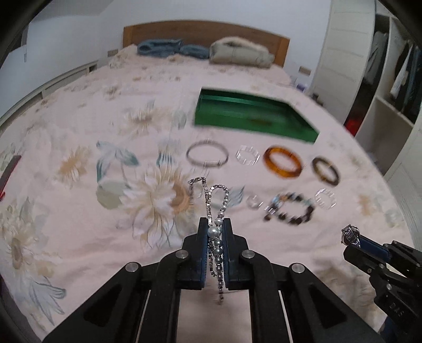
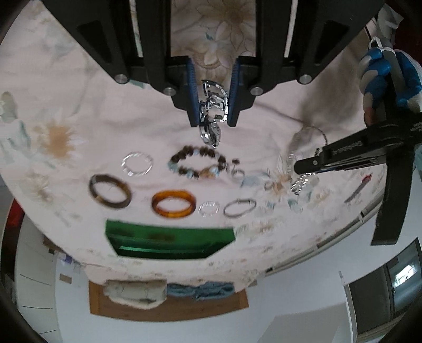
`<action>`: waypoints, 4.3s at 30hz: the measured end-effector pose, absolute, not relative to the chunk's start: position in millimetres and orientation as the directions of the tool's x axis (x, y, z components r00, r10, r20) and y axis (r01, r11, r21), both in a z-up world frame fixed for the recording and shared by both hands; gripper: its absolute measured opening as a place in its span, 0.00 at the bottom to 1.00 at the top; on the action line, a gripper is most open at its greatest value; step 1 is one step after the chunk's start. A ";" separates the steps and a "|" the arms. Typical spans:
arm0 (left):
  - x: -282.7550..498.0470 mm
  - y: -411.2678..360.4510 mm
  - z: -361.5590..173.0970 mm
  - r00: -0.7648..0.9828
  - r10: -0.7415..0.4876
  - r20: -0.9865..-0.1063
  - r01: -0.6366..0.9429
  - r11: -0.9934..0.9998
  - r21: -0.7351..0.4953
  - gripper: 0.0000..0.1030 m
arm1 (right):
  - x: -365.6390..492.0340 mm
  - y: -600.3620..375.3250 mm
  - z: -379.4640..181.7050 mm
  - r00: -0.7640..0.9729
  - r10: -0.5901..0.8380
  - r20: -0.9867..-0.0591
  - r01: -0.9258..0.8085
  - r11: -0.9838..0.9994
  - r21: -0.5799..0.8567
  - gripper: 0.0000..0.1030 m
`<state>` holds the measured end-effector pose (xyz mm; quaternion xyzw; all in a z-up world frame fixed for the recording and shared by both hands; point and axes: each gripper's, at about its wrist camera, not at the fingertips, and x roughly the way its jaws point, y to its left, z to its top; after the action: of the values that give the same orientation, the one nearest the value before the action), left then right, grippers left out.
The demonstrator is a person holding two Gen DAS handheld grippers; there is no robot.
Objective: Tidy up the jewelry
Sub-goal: 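Carry necklace and brooch into the green tray and open both grippers, then withdraw both grippers from the tray back toward the remaining jewelry, then grasp the beaded bracelet with the left gripper while the right grasps the dark bangle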
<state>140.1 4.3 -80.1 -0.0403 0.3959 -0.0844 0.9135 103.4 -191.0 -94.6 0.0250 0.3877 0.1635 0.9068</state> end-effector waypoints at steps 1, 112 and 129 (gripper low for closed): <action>138.8 4.0 -74.4 0.679 -0.192 -0.709 0.127 0.981 -0.144 0.09 | 100.5 -194.7 -86.3 0.660 0.310 -0.684 -0.272 0.948 0.167 0.19; 147.9 -52.5 -100.7 0.492 -0.434 -0.755 0.319 0.897 -0.307 0.47 | 114.3 -327.0 -60.8 0.728 0.207 -0.654 -0.085 0.973 0.213 0.37; 214.0 -67.7 -148.8 0.407 -0.373 -0.834 0.008 0.914 -0.405 0.46 | 143.9 -331.3 -94.1 0.686 0.282 -0.670 -0.138 0.955 0.261 0.37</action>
<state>214.0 -67.7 -148.8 -0.1712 0.5318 -0.1160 0.8212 143.9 -331.3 -94.1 0.0950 0.3790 0.1150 0.9133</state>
